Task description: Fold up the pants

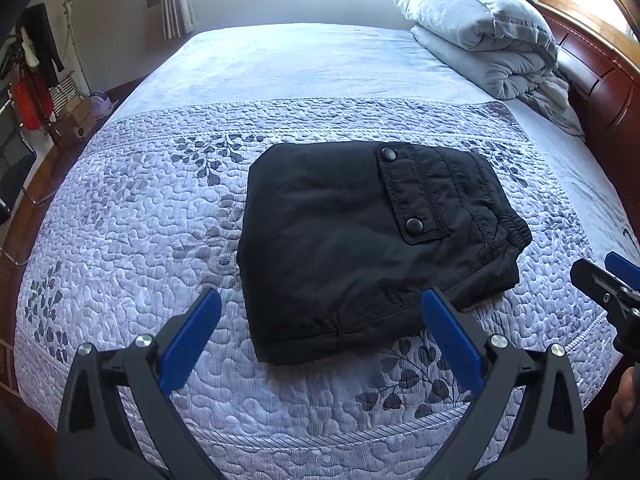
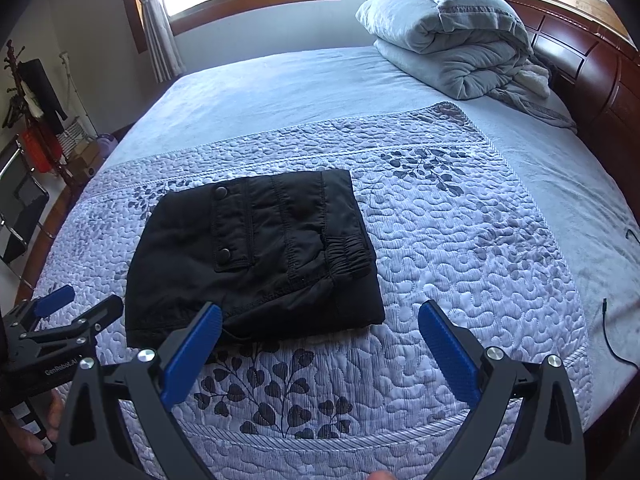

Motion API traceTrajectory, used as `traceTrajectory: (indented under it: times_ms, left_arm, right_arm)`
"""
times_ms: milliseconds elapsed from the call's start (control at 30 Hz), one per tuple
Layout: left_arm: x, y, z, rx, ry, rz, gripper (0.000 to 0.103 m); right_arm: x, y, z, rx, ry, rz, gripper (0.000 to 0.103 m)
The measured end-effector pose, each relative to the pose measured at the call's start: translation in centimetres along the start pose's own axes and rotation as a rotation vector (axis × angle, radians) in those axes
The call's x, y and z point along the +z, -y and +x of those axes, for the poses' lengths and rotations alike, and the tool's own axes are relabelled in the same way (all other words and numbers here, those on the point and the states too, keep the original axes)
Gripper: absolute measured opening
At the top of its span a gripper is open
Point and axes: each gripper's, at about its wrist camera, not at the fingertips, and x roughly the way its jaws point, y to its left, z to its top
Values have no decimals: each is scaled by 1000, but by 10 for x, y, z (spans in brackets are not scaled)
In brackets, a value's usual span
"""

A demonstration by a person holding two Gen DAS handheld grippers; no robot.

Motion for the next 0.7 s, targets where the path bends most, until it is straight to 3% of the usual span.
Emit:
traceTrajectory:
  times_ms: [700]
  left_arm:
    - [-1, -2, 1, -1, -1, -7, 100]
  right_arm:
    - [-2, 3, 4, -1, -14, 7, 99]
